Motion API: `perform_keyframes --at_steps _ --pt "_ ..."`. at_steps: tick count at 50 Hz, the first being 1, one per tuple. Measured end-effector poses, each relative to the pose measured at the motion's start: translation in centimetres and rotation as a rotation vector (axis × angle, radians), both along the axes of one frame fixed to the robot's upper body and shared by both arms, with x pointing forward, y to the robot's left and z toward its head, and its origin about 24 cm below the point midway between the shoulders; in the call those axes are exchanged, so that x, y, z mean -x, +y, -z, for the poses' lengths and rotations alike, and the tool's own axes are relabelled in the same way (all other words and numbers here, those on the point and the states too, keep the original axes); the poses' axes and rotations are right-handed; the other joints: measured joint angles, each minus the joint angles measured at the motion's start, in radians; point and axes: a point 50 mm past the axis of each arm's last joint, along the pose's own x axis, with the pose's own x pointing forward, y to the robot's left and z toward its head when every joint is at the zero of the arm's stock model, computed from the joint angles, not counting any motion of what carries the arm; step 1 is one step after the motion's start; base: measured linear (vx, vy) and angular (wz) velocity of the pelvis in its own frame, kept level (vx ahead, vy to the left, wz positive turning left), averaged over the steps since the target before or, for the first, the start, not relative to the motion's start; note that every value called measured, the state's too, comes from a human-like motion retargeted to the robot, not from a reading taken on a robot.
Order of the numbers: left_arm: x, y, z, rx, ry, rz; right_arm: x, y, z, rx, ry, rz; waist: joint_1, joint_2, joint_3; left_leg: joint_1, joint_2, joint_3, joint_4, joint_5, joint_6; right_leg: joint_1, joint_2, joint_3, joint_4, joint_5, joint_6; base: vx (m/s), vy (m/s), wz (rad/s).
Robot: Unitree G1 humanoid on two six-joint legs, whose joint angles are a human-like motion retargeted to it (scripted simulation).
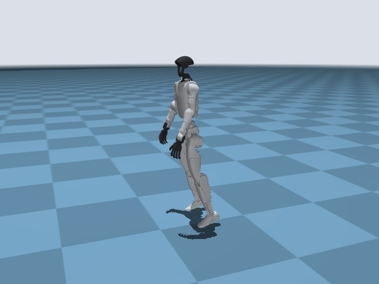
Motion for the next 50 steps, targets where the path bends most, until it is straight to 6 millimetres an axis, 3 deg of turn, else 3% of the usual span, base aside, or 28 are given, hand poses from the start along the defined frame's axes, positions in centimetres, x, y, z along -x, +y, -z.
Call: perform_keyframes --at_steps 3,6,10,11,13,15,16,18,20,22,25,30,35,39,44,50 --pt "-1.2 0.0 -0.6 -0.006 -0.045 0.02 -0.4 -1.2 -0.8 0.005 -0.036 0.012 0.007 -0.015 -0.045 -0.002 -0.024 -0.031 0.066 0.055 -0.028 0.008 -0.012 0.024 0.028 0.071 0.011 0.12 -0.05 -0.01" --pt "-3.1 -0.4 -1.9 0.02 -0.129 0.072 -1.5 -2.3 -1.9 -0.003 -0.099 0.002 0.02 -0.019 -0.069 0.007 -0.036 -0.072 0.084 0.064 -0.051 0.018 -0.019 0.037 0.028 0.076 0.013 0.09 -0.04 -0.04" --pt "-6.2 -1.2 -4.9 0.098 -0.312 0.142 -4.3 -3.7 -4.8 -0.011 -0.255 -0.03 0.032 0.0 -0.074 0.029 -0.05 -0.195 0.052 0.123 -0.082 0.03 -0.023 0.051 0.01 0.13 0.002 0.02 -0.01 -0.02" --pt "-7.5 -1.3 -6.3 0.115 -0.382 0.153 -5.6 -4.1 -6.0 -0.012 -0.326 -0.027 0.031 0.006 -0.064 0.03 -0.057 -0.228 0.06 0.102 -0.086 0.029 -0.025 0.061 0.021 0.103 -0.005 -0.06 -0.01 -0.07" --pt "-10.4 -1.4 -9.6 0.125 -0.543 0.169 -8.8 -4.6 -9.1 -0.014 -0.499 -0.001 0.027 0.016 -0.024 0.019 -0.067 -0.26 0.123 -0.056 -0.074 0.016 -0.032 0.08 0.085 -0.073 -0.028 -0.15 -0.01 -0.05" --pt "-13.4 -1.2 -13.4 0.1 -0.71 0.158 -12.3 -4.5 -12.5 -0.004 -0.697 0.043 0.025 0.019 0.044 -0.018 -0.066 -0.227 0.278 -0.374 -0.037 -0.029 -0.049 0.095 0.244 -0.401 -0.028 -0.23 -0.01 -0.14" --pt "-14.3 -0.9 -14.5 0.062 -0.76 0.146 -13.4 -4.1 -13.4 0.007 -0.766 0.067 0.021 0.023 0.086 -0.044 -0.055 -0.207 0.385 -0.518 -0.009 -0.062 -0.058 0.097 0.367 -0.557 -0.057 -0.23 -0.02 -0.12" --pt "-15.1 -0.2 -15.3 -0.018 -0.807 0.11 -15.0 -3.1 -14.1 0.047 -0.852 0.106 0.011 0.028 0.167 -0.109 -0.041 -0.178 0.602 -0.705 0.063 -0.138 -0.084 0.1 0.615 -0.781 -0.122 -0.19 -0.02 -0.01" --pt "-14.5 0.1 -13.7 -0.068 -0.754 0.06 -15.1 -1.6 -12.5 0.078 -0.833 0.131 0.002 0.032 0.234 -0.163 -0.035 -0.164 0.748 -0.725 0.12 -0.194 -0.106 0.1 0.78 -0.838 -0.187 -0.15 -0.02 0.01" --pt "-12.8 -0.3 -10.8 -0.063 -0.634 0.011 -14.2 0.6 -9.7 0.054 -0.734 0.134 -0.001 0.033 0.274 -0.168 -0.037 -0.157 0.74 -0.667 0.132 -0.208 -0.11 0.095 0.785 -0.793 -0.211 -0.1 -0.03 -0.13" --pt "-9.4 -1.0 -6.8 -0.026 -0.455 -0.029 -12.0 3.8 -6.0 -0.016 -0.572 0.102 0.003 0.031 0.29 -0.121 -0.045 -0.144 0.567 -0.585 0.116 -0.182 -0.092 0.093 0.623 -0.694 -0.179 -0.07 -0.05 -0.29" --pt "-5.5 -1.7 -3.7 0.017 -0.322 -0.06 -10.0 7.6 -3.6 -0.065 -0.473 -0.013 -0.002 0.016 0.296 -0.106 -0.055 -0.096 0.306 -0.434 0.103 -0.17 -0.067 0.086 0.331 -0.523 -0.089 -0.15 -0.06 -0.16" --pt "-5.3 -2.4 -3.2 0.038 -0.305 -0.082 -10.1 9.7 -3.6 -0.11 -0.467 -0.116 -0.019 -0.001 0.368 -0.131 -0.078 -0.091 0.173 -0.35 0.097 -0.151 -0.062 0.061 0.119 -0.439 -0.025 -0.25 -0.04 0.18" --pt "-6.5 -2.5 -3.8 -0.041 -0.343 0.019 -10.8 10.7 -3.9 -0.103 -0.465 -0.209 -0.024 -0.005 0.467 -0.158 -0.074 -0.069 0.116 -0.317 0.1 -0.167 -0.051 0.043 0.047 -0.381 -0.05 -0.27 0.0 0.17" --pt "-7.9 -2.8 -4.6 -0.147 -0.408 0.165 -12.1 11.9 -4.5 -0.074 -0.499 -0.297 -0.019 -0.014 0.597 -0.181 -0.061 -0.048 0.025 -0.298 0.115 -0.22 -0.034 0.032 0.0 -0.318 -0.026 -0.25 0.03 -0.04" --pt "-6.9 -3.0 -3.8 -0.195 -0.402 0.256 -12.1 13.5 -4.7 -0.048 -0.531 -0.403 -0.018 -0.039 0.627 -0.248 -0.069 -0.033 -0.119 -0.221 0.119 -0.323 -0.022 0.026 -0.078 -0.223 0.007 -0.19 0.06 0.04"
